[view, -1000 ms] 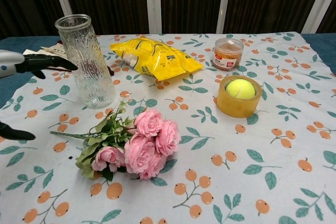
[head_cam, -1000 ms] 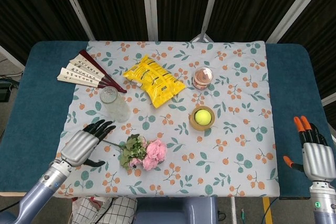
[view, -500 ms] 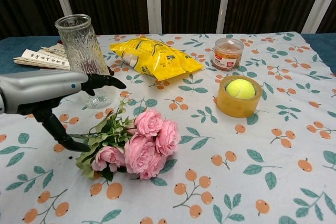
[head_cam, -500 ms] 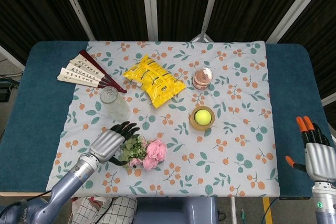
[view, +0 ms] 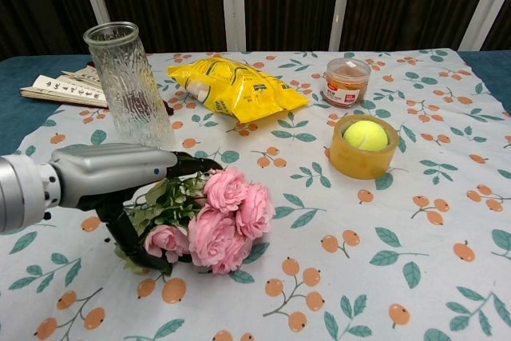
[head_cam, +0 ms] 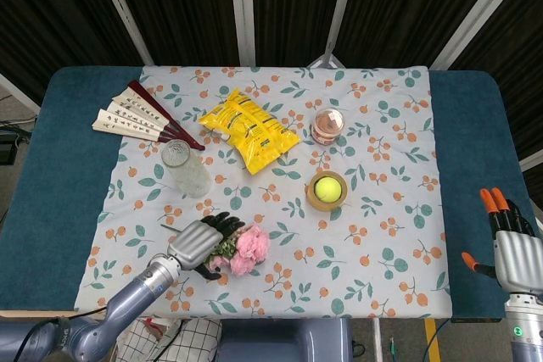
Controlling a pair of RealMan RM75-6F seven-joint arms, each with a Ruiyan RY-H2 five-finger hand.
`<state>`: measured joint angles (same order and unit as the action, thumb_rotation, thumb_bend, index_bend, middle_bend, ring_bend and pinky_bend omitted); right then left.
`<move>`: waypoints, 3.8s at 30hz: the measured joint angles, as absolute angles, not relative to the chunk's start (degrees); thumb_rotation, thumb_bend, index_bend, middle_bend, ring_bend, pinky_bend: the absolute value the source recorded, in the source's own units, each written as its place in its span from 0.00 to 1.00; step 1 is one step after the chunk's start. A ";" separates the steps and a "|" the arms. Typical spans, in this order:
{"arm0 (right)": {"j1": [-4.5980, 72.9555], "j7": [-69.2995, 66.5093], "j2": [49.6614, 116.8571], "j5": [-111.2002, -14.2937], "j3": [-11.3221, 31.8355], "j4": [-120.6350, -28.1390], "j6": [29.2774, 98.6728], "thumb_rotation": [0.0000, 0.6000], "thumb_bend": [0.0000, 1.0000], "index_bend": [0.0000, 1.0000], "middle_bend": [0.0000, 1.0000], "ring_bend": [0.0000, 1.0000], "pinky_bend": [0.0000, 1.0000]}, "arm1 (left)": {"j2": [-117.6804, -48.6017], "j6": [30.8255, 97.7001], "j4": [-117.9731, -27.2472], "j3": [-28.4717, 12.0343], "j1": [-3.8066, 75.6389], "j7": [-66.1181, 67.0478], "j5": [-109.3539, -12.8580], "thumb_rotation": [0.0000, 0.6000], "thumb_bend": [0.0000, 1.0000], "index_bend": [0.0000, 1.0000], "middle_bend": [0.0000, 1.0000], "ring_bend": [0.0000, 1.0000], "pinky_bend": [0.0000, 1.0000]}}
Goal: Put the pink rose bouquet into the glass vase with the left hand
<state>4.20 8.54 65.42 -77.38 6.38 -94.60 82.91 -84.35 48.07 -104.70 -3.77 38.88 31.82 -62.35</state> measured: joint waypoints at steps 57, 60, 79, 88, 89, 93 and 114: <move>4.72 7.60 65.26 -75.51 6.64 -95.35 81.12 1.00 0.16 0.08 0.00 0.01 0.20 | -68.35 71.54 -124.59 -30.51 38.75 1.42 -68.43 1.00 0.46 0.46 0.49 0.41 0.54; 4.73 7.31 65.30 -75.75 6.60 -95.26 81.18 1.00 0.16 0.08 0.00 0.01 0.20 | -69.15 72.38 -122.21 -31.15 38.71 -2.69 -67.71 1.00 0.46 0.46 0.49 0.41 0.54; 4.69 5.47 65.14 -75.46 6.92 -94.45 81.10 1.00 0.16 0.08 0.00 0.01 0.20 | -78.51 69.37 -100.64 -29.40 40.06 -21.30 -64.28 1.00 0.45 0.46 0.48 0.41 0.54; 4.70 4.89 65.06 -75.64 6.92 -94.13 81.11 1.00 0.16 0.08 0.00 0.01 0.20 | -81.39 69.13 -98.73 -29.21 41.24 -23.68 -64.93 1.00 0.45 0.46 0.48 0.41 0.54; 4.68 4.87 65.04 -75.65 6.92 -94.14 81.16 1.00 0.16 0.08 0.00 0.01 0.20 | -81.47 69.13 -98.91 -29.29 41.30 -23.78 -64.92 1.00 0.45 0.46 0.48 0.41 0.54; 4.60 4.57 64.97 -75.74 6.99 -94.18 81.42 1.00 0.16 0.08 0.00 0.01 0.20 | -81.49 69.67 -99.93 -29.88 41.54 -22.81 -64.90 1.00 0.45 0.46 0.48 0.41 0.54; 4.67 4.19 64.96 -75.64 6.99 -93.98 81.10 1.00 0.16 0.08 0.00 0.01 0.20 | -81.82 70.22 -101.07 -31.14 42.05 -21.35 -62.52 1.00 0.44 0.46 0.47 0.40 0.54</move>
